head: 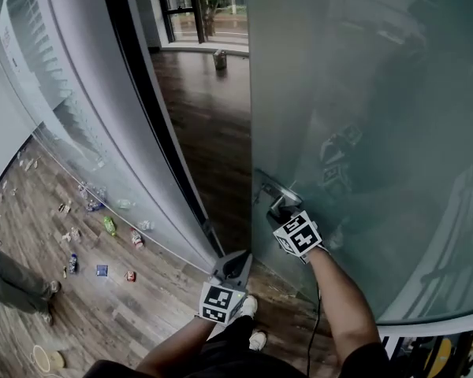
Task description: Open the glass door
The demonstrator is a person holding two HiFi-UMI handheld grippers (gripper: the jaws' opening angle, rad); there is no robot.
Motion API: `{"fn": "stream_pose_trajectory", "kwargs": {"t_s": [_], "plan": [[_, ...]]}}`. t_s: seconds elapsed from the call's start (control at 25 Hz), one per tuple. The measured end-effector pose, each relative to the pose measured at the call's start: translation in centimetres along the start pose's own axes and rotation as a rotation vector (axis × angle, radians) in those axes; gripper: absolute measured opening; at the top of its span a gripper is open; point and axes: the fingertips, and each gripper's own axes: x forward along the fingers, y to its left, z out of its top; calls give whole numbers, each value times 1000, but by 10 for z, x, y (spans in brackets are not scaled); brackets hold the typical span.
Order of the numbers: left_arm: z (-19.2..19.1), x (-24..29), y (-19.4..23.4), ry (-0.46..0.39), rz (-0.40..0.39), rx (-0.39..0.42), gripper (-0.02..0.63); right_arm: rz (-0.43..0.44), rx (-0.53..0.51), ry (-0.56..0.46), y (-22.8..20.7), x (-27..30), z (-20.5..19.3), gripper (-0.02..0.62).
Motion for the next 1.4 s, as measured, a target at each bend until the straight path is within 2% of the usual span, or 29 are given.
{"fn": "stream_pose_trajectory", "kwargs": {"t_s": [0.2, 0.36, 0.76, 0.88, 1.04, 1.16, 1.4], "plan": [[3, 60, 1, -7, -38, -17, 3, -84, 15, 16, -67, 8, -5, 15], [7, 94, 6, 14, -71, -36, 3, -116, 45, 40, -113, 13, -8, 15], [42, 183, -7, 17, -186, 0, 3, -228, 139, 51, -249, -5, -19, 15], [44, 208, -9, 12, -187, 8, 3, -252, 174, 54, -288, -6, -29, 15], [50, 239, -23, 57, -182, -10, 3, -288, 216, 57, -341, -19, -43, 15], [58, 270, -25, 19, -154, -12, 3, -318, 239, 49, -381, -28, -54, 15], [90, 324, -29, 3, -115, -29, 3, -389, 290, 74, -457, -50, -81, 15]]}}
